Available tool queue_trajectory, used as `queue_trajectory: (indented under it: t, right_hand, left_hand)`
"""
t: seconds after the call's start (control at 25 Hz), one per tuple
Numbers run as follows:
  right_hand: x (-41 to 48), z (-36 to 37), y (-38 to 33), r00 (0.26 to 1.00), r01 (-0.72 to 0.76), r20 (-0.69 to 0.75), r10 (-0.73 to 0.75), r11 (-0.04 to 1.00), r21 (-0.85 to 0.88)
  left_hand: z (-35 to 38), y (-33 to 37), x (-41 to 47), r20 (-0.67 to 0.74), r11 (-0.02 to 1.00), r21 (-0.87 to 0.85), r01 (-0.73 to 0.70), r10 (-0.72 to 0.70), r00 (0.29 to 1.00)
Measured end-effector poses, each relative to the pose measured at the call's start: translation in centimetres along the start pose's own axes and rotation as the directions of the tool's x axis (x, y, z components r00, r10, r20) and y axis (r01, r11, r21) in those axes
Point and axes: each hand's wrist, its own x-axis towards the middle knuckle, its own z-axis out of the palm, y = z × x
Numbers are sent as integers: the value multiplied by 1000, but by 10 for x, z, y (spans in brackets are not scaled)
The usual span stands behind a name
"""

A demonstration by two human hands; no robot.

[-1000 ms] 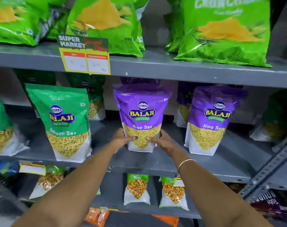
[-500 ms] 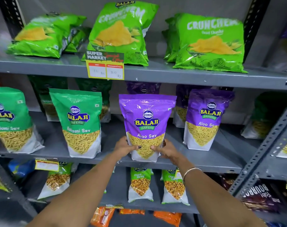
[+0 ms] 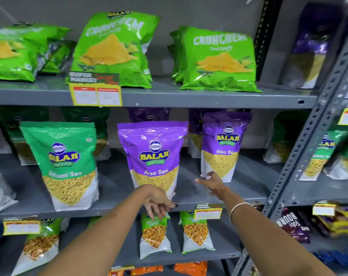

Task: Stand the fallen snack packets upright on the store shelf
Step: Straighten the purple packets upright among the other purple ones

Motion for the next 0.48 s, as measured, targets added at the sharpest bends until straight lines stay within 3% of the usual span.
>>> queue_trajectory:
  t: [0.08,0.2,0.32,0.48]
  right_hand:
    - [18,-36,15,996,-11,-90,8,1000,-29]
    - [53,-87,37,986,32,-166,-31,999,5]
    - [83,-120,47,995,45,-86,-41,998,48]
    - [110,-130,43,981,108,125,-146,956,273]
  left_hand:
    - [12,33,18,-88,985,-82,-153,146,985]
    - [21,83,63,-410,935,-145,-323,240,880]
    - [18,123,105,-622,862,-237,-449,221,752]
    - [16,158,143,-693,685,-398,-611,211,689]
